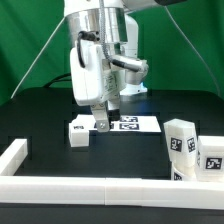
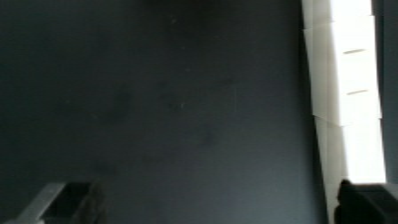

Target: Assemble stool

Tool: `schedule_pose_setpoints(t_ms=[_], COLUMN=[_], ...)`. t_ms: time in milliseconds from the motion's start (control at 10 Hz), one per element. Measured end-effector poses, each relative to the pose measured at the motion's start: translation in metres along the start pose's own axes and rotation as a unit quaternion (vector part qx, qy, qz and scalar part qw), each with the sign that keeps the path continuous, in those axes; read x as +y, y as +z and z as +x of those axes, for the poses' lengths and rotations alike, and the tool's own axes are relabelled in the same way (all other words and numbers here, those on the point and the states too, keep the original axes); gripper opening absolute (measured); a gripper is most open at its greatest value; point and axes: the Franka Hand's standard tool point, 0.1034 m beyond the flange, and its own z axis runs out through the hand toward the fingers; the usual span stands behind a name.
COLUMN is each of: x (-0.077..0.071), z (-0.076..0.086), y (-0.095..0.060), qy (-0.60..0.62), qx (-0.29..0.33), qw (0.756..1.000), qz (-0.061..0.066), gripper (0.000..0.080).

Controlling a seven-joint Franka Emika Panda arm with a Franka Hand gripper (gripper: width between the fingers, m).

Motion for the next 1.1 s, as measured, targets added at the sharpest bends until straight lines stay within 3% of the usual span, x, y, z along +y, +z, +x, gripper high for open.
schedule_pose_setpoints(t_ms=[400, 700, 800, 1100], x=[0.0008, -0.0027, -0.0007, -0.0012], z=[0.0019, 0.0103, 0.0076, 0.0084], y=[0.0015, 0.0026, 0.0036, 0.0042], qy=[-0.026, -0.198, -0.258, -0.352], qx=[0.002, 0.014, 0.017, 0.018], qw=[1.000, 0.979, 0.964, 0.934], qz=[-0.003, -0.036, -0.056, -0.061], gripper=[0.0648, 0.0648, 0.0648, 0.0648])
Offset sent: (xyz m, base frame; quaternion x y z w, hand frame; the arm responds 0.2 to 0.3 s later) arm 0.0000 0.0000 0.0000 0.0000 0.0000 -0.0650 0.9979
